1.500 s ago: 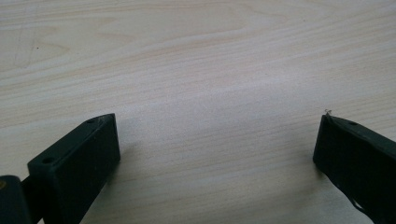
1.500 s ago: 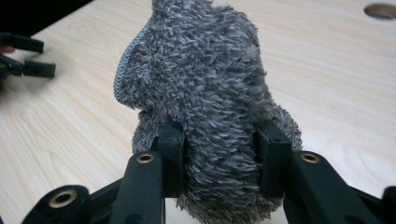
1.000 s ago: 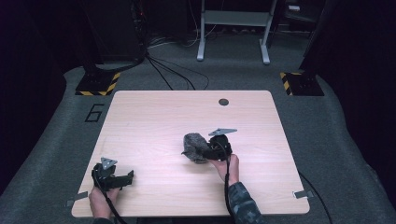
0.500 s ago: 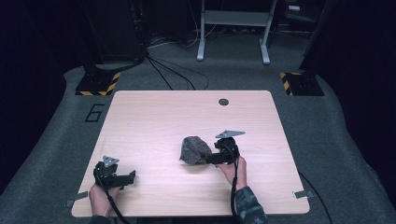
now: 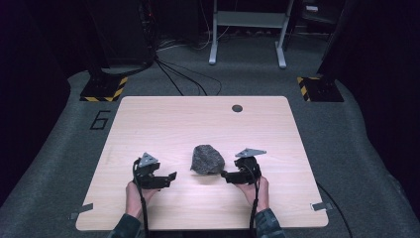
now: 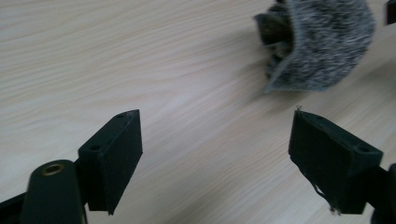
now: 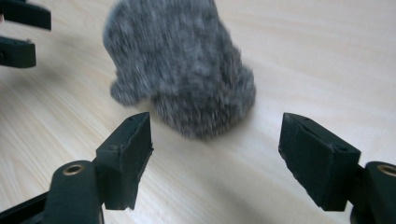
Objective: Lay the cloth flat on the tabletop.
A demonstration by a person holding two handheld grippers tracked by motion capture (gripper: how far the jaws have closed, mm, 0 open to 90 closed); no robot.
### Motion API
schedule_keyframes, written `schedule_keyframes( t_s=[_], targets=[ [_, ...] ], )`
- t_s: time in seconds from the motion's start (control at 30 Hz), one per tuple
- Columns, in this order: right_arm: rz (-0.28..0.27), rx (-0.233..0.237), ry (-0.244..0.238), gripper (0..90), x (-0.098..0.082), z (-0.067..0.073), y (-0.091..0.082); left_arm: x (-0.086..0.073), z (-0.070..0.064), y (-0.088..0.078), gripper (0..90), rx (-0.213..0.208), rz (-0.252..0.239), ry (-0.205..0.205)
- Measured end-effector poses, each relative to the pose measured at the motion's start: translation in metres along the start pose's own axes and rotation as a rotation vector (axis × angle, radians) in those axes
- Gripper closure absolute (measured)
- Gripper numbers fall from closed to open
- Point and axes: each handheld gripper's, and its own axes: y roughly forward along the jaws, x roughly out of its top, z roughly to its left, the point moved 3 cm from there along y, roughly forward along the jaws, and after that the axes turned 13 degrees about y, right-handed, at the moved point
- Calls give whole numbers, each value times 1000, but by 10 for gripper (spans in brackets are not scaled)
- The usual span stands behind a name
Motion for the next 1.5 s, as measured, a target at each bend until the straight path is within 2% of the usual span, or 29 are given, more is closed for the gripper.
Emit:
schedule_keyframes(
  t_s=[0.03,0.07,0.13,0.23,0.37,0.4,0.43,0.47,0.5,0.53,0.6,0.67,0.7,0.73,0.77,0.8,0.83,0.9,0.93,0.97,1.03,1.07,1.17,1.2,1.27,1.3,1.47,1.5],
  targets=[
    [0,0,0,253,0,0,0,0,0,0,210,0,0,0],
    [16,-3,7,266,-6,0,4,3,-4,5,210,-17,1,13],
    [18,-18,-4,371,-12,2,9,10,-11,16,251,-48,1,33],
    [13,-26,-10,392,-16,9,17,20,-17,31,287,-91,10,56],
    [23,-45,-18,405,-17,13,26,25,-19,43,331,-120,12,48],
    [27,-58,-6,414,-18,15,28,25,-19,46,396,-135,6,45],
    [20,-74,-17,431,-18,15,30,25,-18,48,435,-147,5,51],
    [21,-86,-6,437,-19,15,32,25,-19,50,449,-147,6,54],
    [21,-101,-5,459,-20,13,37,26,-19,52,544,-161,-3,69],
    [23,-106,-15,470,-20,12,38,26,-21,52,571,-164,-9,65],
    [22,-109,0,513,-20,11,40,28,-22,53,663,-154,-11,88],
    [29,-97,-3,549,-18,8,44,29,-25,55,744,-139,-11,93],
    [22,-91,12,566,-17,8,46,29,-25,55,788,-139,-11,93],
    [22,-91,12,566,-17,8,46,29,-25,56,788,-133,-10,92],
    [30,-90,7,622,-15,9,47,29,-27,56,850,-132,-20,79],
    [30,-90,7,622,-15,9,47,29,-27,56,864,-132,-20,79],
    [29,-93,-21,694,-14,7,48,29,-27,55,870,-127,-35,80],
    [37,-94,-6,763,-14,9,49,31,-28,54,875,-122,-50,73],
    [37,-94,-6,763,-14,9,49,31,-28,54,878,-122,-50,73],
    [38,-94,-35,824,-12,6,49,31,-28,52,880,-120,-58,83],
    [37,-94,-39,842,-12,5,50,32,-28,50,882,-111,-60,91],
    [41,-90,-27,861,-12,6,49,32,-28,49,885,-106,-66,81],
    [33,-93,-17,868,-11,6,45,34,-22,41,886,-97,-94,77],
    [26,-96,-37,870,-10,5,43,34,-21,39,886,-96,-104,71],
    [19,-98,-35,871,-10,4,41,35,-19,36,886,-89,-110,64],
    [6,-109,-38,873,-7,3,34,36,-16,32,886,-82,-121,62],
    [-19,-129,-71,876,0,3,19,37,-15,28,888,-85,-116,63],
    [-25,-135,-92,876,2,2,18,37,-16,27,889,-81,-117,62]
  ],
)
